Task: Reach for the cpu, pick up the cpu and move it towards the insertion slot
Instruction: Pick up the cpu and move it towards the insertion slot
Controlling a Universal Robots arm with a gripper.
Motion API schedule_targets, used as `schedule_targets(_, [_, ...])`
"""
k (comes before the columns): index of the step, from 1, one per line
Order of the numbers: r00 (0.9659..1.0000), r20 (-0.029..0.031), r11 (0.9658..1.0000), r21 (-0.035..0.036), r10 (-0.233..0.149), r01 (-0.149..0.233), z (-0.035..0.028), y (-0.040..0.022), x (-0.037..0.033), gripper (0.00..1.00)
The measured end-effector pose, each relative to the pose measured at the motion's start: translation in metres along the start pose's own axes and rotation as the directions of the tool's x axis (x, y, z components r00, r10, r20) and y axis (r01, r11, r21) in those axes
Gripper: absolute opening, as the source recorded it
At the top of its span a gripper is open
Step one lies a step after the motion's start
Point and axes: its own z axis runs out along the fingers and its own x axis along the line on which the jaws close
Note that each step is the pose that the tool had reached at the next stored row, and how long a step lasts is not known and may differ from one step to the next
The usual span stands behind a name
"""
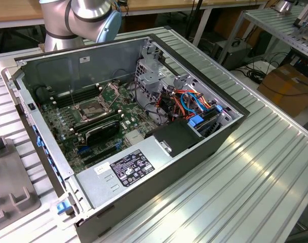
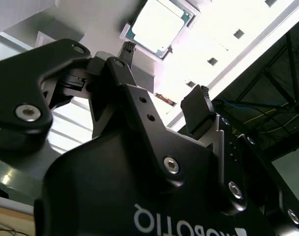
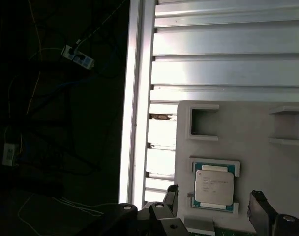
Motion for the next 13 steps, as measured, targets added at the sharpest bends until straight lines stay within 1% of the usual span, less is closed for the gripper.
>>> schedule_targets(2, [1.0000, 0.0002, 1.0000, -0.0001, 0.000, 0.000, 0.0034, -0.0014, 0.0000, 0.66])
schedule_targets(3, [1.0000, 0.0001, 1.0000, 0.0000, 0.000, 0.000, 0.0064, -0.0021, 0.0002, 0.66])
schedule_targets(5, [1.0000, 0.0002, 1.0000, -0.0001, 0.000, 0.000, 0.0102, -0.0027, 0.0001, 0.66])
schedule_targets(13, [1.0000, 0.0000, 1.0000, 0.0000, 0.000, 0.000, 0.0111, -0.0028, 0.0001, 0.66])
